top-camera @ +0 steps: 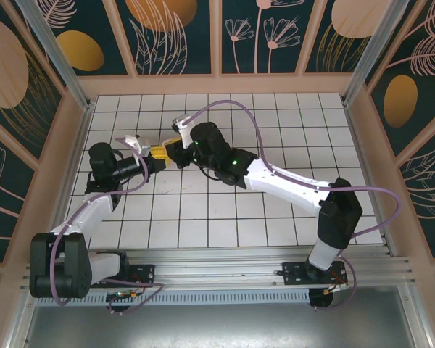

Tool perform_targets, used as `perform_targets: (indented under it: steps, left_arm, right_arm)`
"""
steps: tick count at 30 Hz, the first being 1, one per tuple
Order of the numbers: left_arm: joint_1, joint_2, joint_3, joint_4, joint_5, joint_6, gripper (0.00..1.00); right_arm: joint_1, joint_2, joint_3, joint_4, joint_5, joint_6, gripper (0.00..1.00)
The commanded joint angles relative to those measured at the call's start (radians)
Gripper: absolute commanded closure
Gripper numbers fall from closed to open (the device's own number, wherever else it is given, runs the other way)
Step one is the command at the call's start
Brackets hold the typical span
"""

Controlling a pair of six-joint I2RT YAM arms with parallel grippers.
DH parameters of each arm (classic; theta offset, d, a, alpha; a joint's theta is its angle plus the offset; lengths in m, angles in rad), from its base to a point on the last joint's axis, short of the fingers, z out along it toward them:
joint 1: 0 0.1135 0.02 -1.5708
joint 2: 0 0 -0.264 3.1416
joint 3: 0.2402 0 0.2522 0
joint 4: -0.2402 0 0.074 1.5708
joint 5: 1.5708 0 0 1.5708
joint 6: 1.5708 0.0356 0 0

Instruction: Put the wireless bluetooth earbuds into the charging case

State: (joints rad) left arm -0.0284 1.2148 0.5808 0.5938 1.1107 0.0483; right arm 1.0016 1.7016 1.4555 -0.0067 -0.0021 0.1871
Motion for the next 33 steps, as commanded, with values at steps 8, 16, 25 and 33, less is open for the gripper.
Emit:
perform_targets:
  steps: [8, 16, 25, 33]
  left_arm:
    - [-0.008, -0.043, 0.019, 0.020, 0.022, 0.063, 0.98]
    - [-0.008, -0.053, 0.013, 0.014, 0.025, 0.094, 0.98]
    - [-0.010, -0.057, 0.013, -0.003, 0.028, 0.108, 0.98]
    - [-0.010, -0.055, 0.015, -0.014, 0.025, 0.113, 0.98]
  right_arm:
    - [0.028, 0.045, 0.028, -0.117, -0.086, -0.030, 0.84]
    - [0.026, 0.041, 0.032, -0.169, -0.108, -0.060, 0.84]
    - [0.023, 0.050, 0.061, -0.179, -0.066, -0.053, 0.78]
    - [0.022, 0.028, 0.073, -0.169, -0.048, -0.044, 0.69]
